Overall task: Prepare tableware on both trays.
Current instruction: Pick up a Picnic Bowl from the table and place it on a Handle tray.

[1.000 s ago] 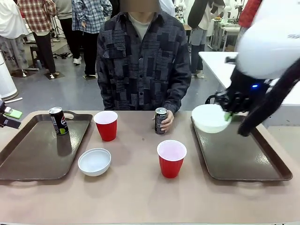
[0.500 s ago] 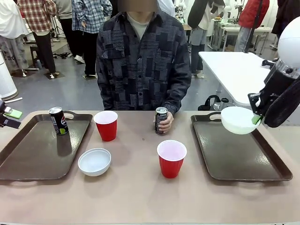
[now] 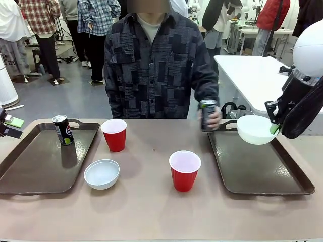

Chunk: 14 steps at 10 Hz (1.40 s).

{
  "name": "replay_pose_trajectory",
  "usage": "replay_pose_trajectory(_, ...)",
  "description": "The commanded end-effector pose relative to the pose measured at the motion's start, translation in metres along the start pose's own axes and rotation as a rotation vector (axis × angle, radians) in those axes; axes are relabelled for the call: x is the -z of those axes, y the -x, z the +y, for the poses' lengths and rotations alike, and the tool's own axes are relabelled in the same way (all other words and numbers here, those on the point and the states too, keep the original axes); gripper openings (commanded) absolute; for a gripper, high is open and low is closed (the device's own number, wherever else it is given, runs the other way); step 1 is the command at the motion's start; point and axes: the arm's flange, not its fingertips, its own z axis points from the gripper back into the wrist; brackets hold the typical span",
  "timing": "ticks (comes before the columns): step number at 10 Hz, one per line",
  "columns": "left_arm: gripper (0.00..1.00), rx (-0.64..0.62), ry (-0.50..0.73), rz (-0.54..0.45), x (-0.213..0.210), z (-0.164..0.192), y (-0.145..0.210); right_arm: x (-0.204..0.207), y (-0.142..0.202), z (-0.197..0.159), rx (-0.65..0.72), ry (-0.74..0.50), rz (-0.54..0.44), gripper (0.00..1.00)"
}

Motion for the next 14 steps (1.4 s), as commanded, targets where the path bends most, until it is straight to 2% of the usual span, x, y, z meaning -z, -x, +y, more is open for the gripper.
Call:
replay_pose_trajectory(1,1.0,0.003,0.014,-0.016,-0.001,0.0,-0.001,0.02,0.004,-0.002,-0.021,0.044,0.071,0.04)
replay_pose_trajectory(2,1.0,0.003,0.014,-0.016,-0.001,0.0,-0.001,-0.012,0.061,-0.003,-0.19,0.004,0.042,0.04)
replay_pose_trajectory(3,1.0,0.003,0.014,-0.016,-0.001,0.0,-0.001,-0.04,0.105,-0.005,-0.303,-0.029,-0.012,0.04)
replay_pose_trajectory(4,1.0,0.003,0.014,-0.016,-0.001,0.0,-0.001,-0.05,0.116,-0.006,-0.298,0.005,-0.055,0.04)
replay_pose_trajectory(10,1.0,0.003,0.014,-0.016,-0.001,0.0,-0.001,-0.014,0.065,-0.004,-0.162,0.038,0.035,0.04)
replay_pose_trajectory(11,1.0,0.003,0.014,-0.016,-0.001,0.0,-0.001,0.002,0.047,-0.001,-0.136,0.021,0.035,0.04)
replay_pose_trajectory(12,1.0,0.003,0.014,-0.016,-0.001,0.0,-0.001,0.026,0.03,-0.001,-0.141,0.026,0.004,0.04)
replay_pose_trajectory(14,1.0,0.003,0.014,-0.016,-0.001,0.0,-0.001,0.07,0.008,-0.007,-0.171,0.021,0.011,0.04)
